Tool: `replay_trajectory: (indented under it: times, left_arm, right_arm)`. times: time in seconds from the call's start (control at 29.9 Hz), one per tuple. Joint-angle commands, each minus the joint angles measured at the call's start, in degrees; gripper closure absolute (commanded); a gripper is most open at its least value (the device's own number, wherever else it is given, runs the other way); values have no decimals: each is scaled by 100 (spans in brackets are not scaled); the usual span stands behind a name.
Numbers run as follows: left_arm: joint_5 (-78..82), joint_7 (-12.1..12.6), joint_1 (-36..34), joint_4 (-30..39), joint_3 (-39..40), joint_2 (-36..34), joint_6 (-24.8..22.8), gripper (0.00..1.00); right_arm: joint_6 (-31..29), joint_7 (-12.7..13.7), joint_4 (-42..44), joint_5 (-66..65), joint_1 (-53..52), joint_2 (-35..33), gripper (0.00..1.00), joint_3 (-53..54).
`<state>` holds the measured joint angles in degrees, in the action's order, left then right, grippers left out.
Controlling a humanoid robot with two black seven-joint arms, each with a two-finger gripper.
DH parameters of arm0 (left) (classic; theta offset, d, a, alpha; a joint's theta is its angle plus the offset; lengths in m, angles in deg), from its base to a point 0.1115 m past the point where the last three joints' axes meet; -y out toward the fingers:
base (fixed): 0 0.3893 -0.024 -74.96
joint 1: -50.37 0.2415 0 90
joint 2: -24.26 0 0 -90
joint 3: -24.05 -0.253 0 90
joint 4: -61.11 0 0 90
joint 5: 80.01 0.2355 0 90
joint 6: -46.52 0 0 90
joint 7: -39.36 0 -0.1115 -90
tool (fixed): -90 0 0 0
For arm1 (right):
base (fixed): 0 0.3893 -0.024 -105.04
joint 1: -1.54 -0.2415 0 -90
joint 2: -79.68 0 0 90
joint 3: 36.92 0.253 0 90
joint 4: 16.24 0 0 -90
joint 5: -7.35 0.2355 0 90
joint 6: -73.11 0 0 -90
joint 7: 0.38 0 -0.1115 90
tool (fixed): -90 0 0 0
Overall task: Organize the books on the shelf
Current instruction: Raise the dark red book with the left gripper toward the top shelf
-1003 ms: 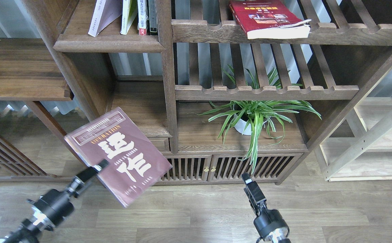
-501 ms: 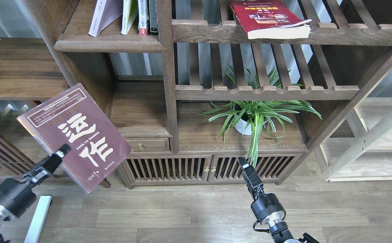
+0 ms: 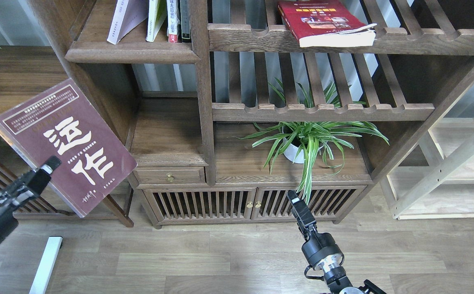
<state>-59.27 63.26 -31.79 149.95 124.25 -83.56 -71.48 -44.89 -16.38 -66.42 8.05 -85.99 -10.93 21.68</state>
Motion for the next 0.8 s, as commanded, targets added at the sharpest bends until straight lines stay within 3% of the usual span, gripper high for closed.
replay_trajectory:
  times: [0.0, 0.43, 0.77]
  left_arm:
    - [0, 132, -72, 151, 183, -238, 0, 100]
    - [-53, 220, -301, 301, 597, -1073, 0, 100]
    - [-71, 246, -1179, 230, 492, -1776, 0, 100]
  right_arm:
    - [0, 0, -1, 0, 0, -1, 5, 2]
    - [0, 0, -1, 0, -9, -1, 5, 2]
    - [0, 0, -1, 0, -9, 52, 5, -6]
